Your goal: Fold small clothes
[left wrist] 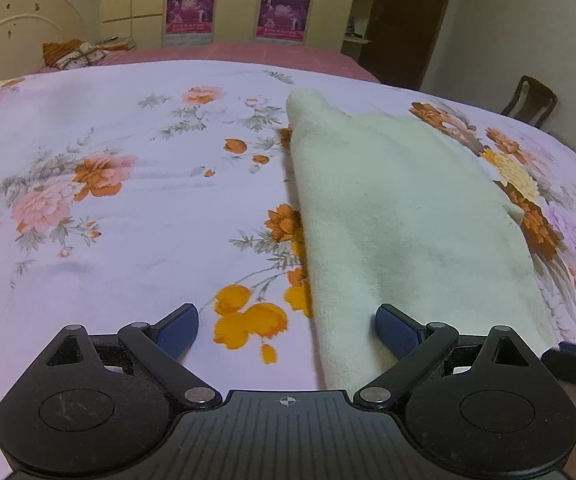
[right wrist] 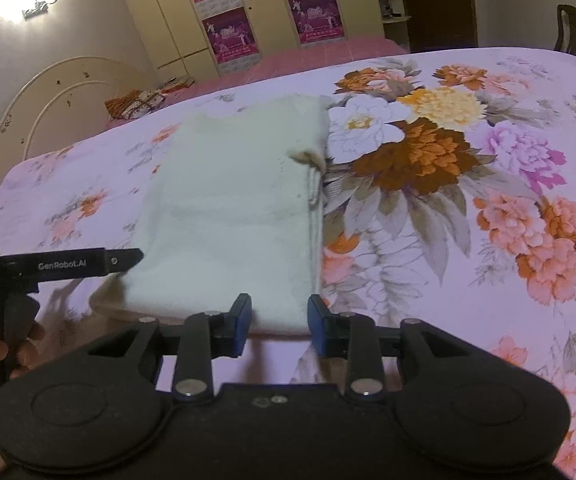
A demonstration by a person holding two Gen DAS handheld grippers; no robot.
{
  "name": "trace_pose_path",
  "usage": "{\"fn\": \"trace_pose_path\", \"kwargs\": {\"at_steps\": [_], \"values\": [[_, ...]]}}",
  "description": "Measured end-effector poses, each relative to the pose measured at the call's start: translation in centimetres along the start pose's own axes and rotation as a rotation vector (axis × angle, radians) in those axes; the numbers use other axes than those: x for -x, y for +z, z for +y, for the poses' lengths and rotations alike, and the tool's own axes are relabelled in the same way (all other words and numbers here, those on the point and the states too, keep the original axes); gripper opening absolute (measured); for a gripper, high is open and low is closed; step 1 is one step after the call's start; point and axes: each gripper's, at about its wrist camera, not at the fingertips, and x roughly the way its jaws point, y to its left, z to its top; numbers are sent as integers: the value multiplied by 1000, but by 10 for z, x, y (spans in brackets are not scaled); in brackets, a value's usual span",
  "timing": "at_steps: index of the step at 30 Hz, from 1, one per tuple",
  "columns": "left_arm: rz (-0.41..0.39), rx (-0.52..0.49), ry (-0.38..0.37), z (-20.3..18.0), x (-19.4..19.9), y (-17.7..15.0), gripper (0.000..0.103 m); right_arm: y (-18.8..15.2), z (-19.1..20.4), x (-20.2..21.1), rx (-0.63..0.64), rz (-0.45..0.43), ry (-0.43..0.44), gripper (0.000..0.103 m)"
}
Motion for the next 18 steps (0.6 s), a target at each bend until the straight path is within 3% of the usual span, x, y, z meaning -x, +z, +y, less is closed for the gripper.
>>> {"fn": "trace_pose_path", "kwargs": {"at_steps": [4, 5, 8, 10, 11, 15, 18], "values": [[-2, 7, 12, -7, 1, 1, 95, -2, 2, -8, 49, 23, 16, 24], [0, 9, 8, -7, 2, 1, 95, -2, 2, -7, 65, 17, 7, 13], [11, 25, -14, -3, 3, 4, 95, 3, -12, -1, 34, 0, -4, 7], [23, 70, -38, 3, 2, 7, 95, 4, -23, -9, 20, 53, 18, 7], [28, 101, -55, 8, 2, 11, 95, 8, -25, -8, 15, 60, 32, 9], [19, 177, -86, 14, 4, 25, 95, 30, -28, 1, -11, 5, 97, 46], [12, 158, -101, 9, -2, 38, 95, 48, -30, -7, -46, -20, 129, 51]]}}
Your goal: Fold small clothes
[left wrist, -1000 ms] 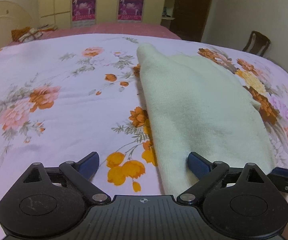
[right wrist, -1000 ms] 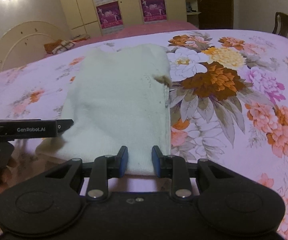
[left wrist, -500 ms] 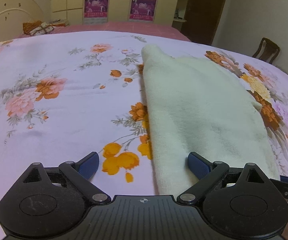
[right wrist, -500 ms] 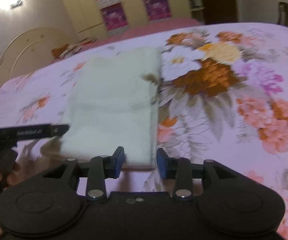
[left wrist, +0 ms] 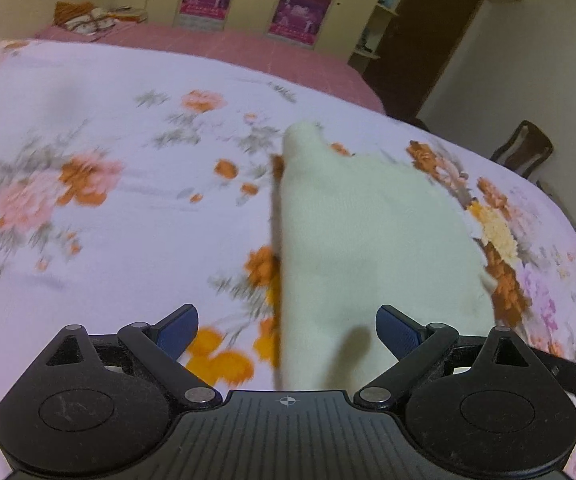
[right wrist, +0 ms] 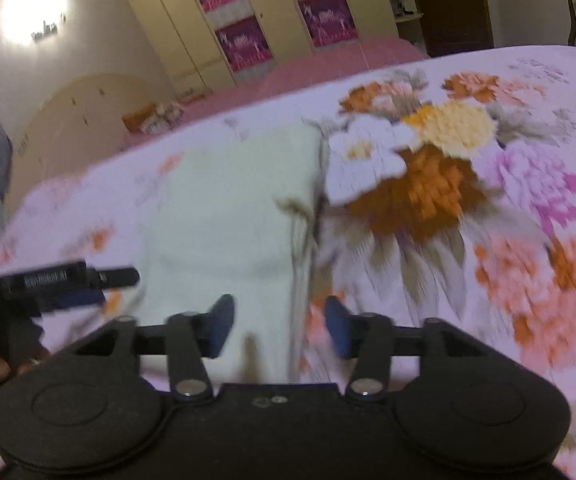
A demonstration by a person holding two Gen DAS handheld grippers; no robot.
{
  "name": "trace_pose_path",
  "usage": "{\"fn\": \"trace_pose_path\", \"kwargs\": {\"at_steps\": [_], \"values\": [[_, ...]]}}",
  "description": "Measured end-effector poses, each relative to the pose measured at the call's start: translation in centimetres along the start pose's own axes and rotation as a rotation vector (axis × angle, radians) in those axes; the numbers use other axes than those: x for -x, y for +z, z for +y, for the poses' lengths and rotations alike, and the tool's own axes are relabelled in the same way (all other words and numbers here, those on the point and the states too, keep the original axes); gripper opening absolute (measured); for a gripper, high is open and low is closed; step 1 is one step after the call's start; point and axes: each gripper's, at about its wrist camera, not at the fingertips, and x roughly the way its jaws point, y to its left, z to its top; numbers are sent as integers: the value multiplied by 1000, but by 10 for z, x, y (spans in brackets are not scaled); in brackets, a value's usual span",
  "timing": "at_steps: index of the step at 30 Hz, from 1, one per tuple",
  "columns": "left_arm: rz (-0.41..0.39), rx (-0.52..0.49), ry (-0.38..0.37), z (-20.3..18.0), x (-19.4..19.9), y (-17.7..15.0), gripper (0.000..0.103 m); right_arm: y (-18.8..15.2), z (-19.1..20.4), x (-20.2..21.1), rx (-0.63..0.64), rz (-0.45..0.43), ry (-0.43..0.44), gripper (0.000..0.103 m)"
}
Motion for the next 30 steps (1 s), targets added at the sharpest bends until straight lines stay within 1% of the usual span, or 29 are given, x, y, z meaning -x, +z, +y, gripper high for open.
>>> {"fn": "trace_pose_path", "kwargs": {"at_steps": [1, 4, 5, 7, 8, 10, 12, 15, 16, 17, 18, 19, 21, 23, 25, 27, 28, 29, 30], "values": [[1, -4, -5, -2, -3, 4, 95, 6, -2, -5, -10, 0, 4, 51], [0, 2, -11, -7, -13, 13, 95, 23, -10, -25, -77, 12, 39, 60], [8, 13, -15, -7, -19, 16, 95, 27, -12, -31, -96, 16, 53, 64], [31, 34, -33, -4, -29, 19, 95, 34, -17, -41, -133, 23, 78, 68], [48, 48, -51, -2, -36, 20, 95, 38, -19, -47, -146, 29, 81, 73], [53, 61, -76, -1, -43, 20, 95, 43, -22, -59, -157, 50, 88, 75], [45, 40, -90, -3, -48, 19, 95, 46, -25, -70, -165, 70, 105, 75], [37, 31, -112, -6, -52, 20, 95, 45, -32, -87, -209, 103, 133, 71], [37, 29, -120, -7, -54, 21, 94, 43, -34, -89, -217, 92, 151, 71], [37, 29, -128, -9, -55, 21, 87, 43, -36, -91, -229, 80, 166, 69], [38, 27, -140, -10, -56, 22, 79, 43, -37, -92, -242, 74, 173, 54], [52, 36, -162, -11, -57, 23, 71, 43, -38, -96, -261, 83, 186, 48], [55, 60, -158, -13, -56, 25, 69, 43, -40, -99, -287, 87, 213, 37], [53, 54, -155, -15, -56, 25, 67, 43, -40, -96, -284, 90, 225, 34], [53, 38, -152, -16, -60, 24, 67, 43, -41, -97, -275, 89, 221, 34], [52, 41, -148, -17, -61, 26, 67, 43, -43, -101, -292, 86, 224, 36], [53, 40, -143, -19, -61, 26, 64, 44, -41, -101, -296, 85, 216, 36], [51, 33, -140, -20, -59, 26, 59, 44, -36, -98, -282, 80, 200, 35], [47, 21, -139, -21, -56, 26, 57, 44, -31, -96, -262, 76, 184, 34]]}}
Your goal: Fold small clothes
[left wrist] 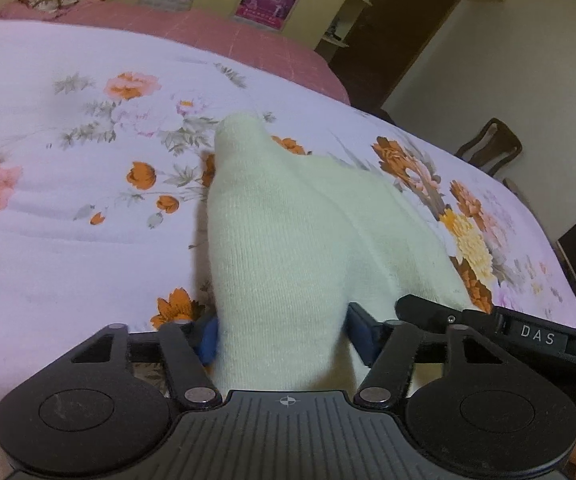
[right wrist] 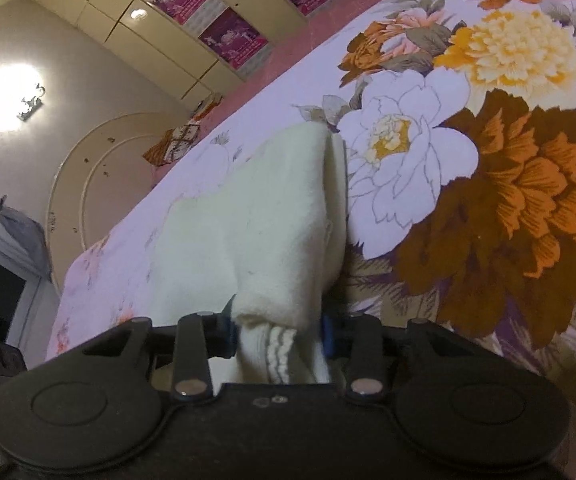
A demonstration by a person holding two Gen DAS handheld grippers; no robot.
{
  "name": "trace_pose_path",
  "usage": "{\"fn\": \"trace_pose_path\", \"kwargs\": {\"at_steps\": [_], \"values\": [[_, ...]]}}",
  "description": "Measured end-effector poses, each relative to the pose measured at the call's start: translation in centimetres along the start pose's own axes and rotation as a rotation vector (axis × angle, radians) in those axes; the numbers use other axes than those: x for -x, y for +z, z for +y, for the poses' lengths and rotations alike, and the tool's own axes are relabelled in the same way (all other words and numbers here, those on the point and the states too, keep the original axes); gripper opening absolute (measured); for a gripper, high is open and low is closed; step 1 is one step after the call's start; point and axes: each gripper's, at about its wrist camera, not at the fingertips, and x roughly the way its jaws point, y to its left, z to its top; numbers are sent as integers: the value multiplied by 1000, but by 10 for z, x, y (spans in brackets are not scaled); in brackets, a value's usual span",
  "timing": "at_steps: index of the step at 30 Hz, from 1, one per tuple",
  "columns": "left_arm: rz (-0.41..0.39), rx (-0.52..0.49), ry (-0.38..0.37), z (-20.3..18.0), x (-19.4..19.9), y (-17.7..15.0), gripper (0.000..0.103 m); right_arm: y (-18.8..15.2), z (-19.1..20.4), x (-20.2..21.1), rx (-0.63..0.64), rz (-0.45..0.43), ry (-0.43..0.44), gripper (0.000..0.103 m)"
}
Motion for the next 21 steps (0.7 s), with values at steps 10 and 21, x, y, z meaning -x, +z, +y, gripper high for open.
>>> {"fn": "trace_pose_path", "kwargs": {"at_steps": [10, 21], "values": [[-59, -70, -30, -2, 43, 6, 46, -1, 36, 24, 29, -70, 41, 32], [-148, -31, 39, 103, 146, 21, 46, -20, 138, -9, 90, -47, 156, 32]]}}
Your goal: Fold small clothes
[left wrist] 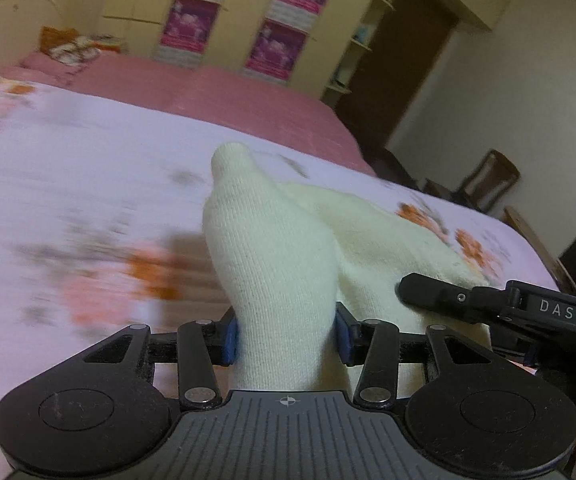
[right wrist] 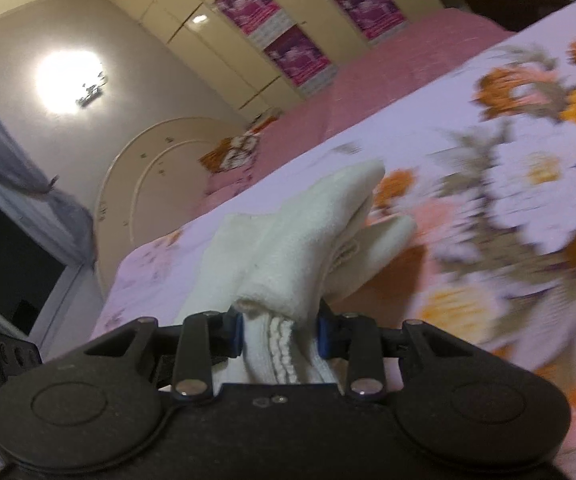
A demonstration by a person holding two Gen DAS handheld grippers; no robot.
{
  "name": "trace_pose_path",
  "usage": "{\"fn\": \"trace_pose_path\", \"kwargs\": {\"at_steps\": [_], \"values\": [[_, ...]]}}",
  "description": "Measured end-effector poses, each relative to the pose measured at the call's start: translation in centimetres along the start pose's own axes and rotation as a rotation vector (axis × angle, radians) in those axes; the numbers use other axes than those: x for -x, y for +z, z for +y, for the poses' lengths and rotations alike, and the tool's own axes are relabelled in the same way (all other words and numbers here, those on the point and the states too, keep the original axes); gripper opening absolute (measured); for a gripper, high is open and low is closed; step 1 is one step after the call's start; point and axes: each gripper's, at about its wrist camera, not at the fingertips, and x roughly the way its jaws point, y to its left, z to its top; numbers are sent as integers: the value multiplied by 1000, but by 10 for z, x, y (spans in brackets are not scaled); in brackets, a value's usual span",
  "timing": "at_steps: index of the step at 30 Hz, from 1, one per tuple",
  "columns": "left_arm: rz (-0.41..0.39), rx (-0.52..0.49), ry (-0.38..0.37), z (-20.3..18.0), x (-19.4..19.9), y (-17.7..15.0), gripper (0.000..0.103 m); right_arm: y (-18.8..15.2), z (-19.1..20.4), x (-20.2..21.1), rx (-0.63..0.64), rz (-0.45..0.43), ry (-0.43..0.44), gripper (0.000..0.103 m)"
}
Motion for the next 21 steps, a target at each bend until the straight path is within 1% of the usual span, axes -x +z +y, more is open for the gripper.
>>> {"fn": "trace_pose_path", "kwargs": {"at_steps": [4, 6, 9, 12, 15, 16, 18, 19, 20, 21], "values": [[-31, 11, 30, 64, 27, 11, 46, -13, 47, -42, 27, 10, 33, 32], [-37, 20, 42, 99, 38, 18, 46, -20, 70, -67, 19, 11, 42, 32], [-43, 11, 62, 149, 45, 30, 46, -29, 99, -102, 16, 11, 46, 32], [-39, 10, 70, 191, 40, 39, 46, -38, 121, -138, 12, 11, 44, 32], [-35, 14, 68, 224, 25, 40, 46, -46, 131, -171, -4, 15, 25, 32], [-25, 14, 74, 230, 16, 37, 47, -48, 131, -178, -4, 19, 12, 32], [12, 26, 106, 248, 0, 26, 56, -54, 129, -197, 4, 47, -24, 32], [16, 32, 106, 253, -6, 21, 70, -57, 129, -206, 17, 64, -56, 32], [4, 36, 105, 260, -5, 17, 79, -60, 125, -213, 33, 79, -107, 35], [-2, 36, 112, 263, -3, 14, 80, -63, 121, -215, 28, 78, -136, 39]]}}
